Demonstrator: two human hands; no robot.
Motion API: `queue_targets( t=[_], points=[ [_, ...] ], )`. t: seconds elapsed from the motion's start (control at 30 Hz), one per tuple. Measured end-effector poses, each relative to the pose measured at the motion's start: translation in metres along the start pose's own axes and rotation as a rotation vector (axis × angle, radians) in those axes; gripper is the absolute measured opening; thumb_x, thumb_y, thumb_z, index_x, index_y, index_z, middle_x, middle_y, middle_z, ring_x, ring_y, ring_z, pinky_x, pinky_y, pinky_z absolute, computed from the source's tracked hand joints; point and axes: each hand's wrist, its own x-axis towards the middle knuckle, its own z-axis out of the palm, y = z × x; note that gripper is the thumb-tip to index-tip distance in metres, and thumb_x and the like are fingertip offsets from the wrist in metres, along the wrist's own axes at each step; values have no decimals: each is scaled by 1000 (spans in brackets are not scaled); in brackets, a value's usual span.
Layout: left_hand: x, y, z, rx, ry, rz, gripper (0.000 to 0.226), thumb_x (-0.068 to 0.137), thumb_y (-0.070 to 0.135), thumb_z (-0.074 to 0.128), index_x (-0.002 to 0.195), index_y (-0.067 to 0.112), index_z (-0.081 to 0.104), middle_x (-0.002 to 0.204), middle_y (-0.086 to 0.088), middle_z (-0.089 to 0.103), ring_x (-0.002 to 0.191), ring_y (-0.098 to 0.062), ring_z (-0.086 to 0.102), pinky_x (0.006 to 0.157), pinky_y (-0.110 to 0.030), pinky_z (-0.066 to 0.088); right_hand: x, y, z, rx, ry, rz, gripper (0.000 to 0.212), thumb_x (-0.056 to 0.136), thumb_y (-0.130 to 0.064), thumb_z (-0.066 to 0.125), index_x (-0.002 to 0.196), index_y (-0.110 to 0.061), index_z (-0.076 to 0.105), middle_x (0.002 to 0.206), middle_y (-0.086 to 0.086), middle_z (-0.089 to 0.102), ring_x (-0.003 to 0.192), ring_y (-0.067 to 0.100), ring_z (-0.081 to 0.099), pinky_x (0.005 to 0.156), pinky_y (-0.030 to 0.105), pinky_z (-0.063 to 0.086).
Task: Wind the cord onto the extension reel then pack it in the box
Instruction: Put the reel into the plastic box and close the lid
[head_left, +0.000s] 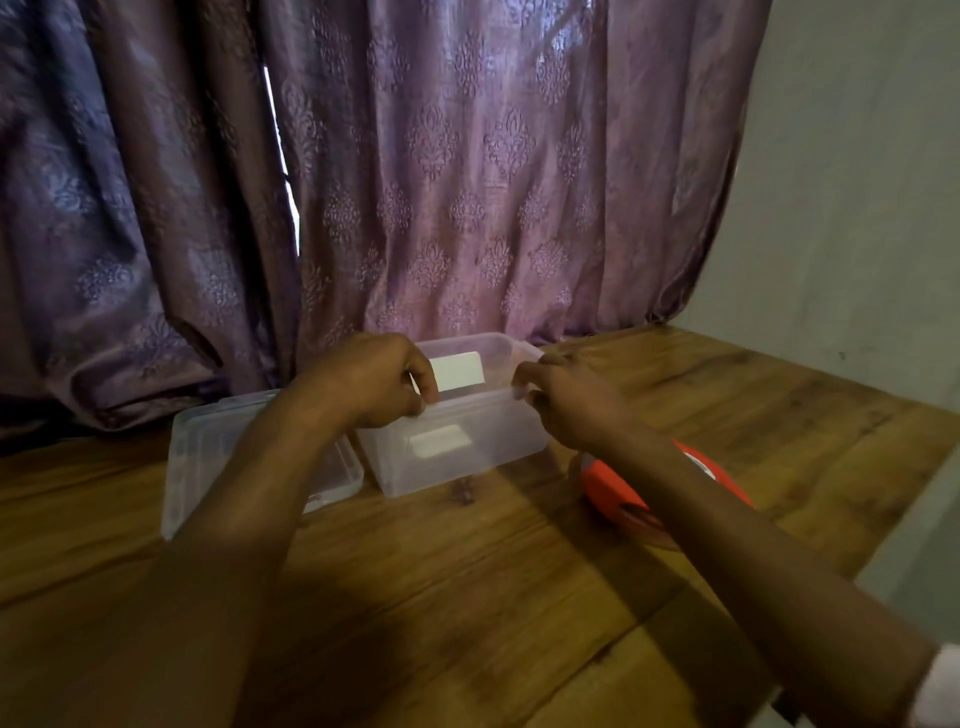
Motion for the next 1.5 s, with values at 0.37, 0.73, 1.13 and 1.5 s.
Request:
queue_targets(
  t=[0.37,0.73,1.13,1.5],
  points=[
    [-20,25,-19,-234,-469,105,16,86,5,66,87,15,79,83,-8,77,74,-18,72,74,-29,58,-76,1,-42,-15,-44,-75,27,98,-24,57,122,-36,65,125,-3,66,120,26,51,97,40,45],
    [-69,102,-33,-236,-274,305,21,82,46,60,82,28,72,72,11,74,60,-6,71,65,-28,58,-80,52,-62,372,146,209,17,94,-16,65,111,-18,68,109,5,71,97,25,67,89,44,54],
    [-45,145,113,-564,-437,36,68,82,52,63,140,33,34,111,-2,64,89,-17,67,62,-28,57,-82,122,-14,337,-222,719,39,93,-38,66,116,-7,63,112,16,65,103,31,64,80,32,49],
    [-46,148,121,-1011,-428,-21,63,82,25,74,138,24,45,124,7,57,116,-17,57,91,-36,55,-108,136,-10,333,-174,776,24,92,-28,70,89,-4,72,80,12,65,72,21,60,58,29,40]
  ],
)
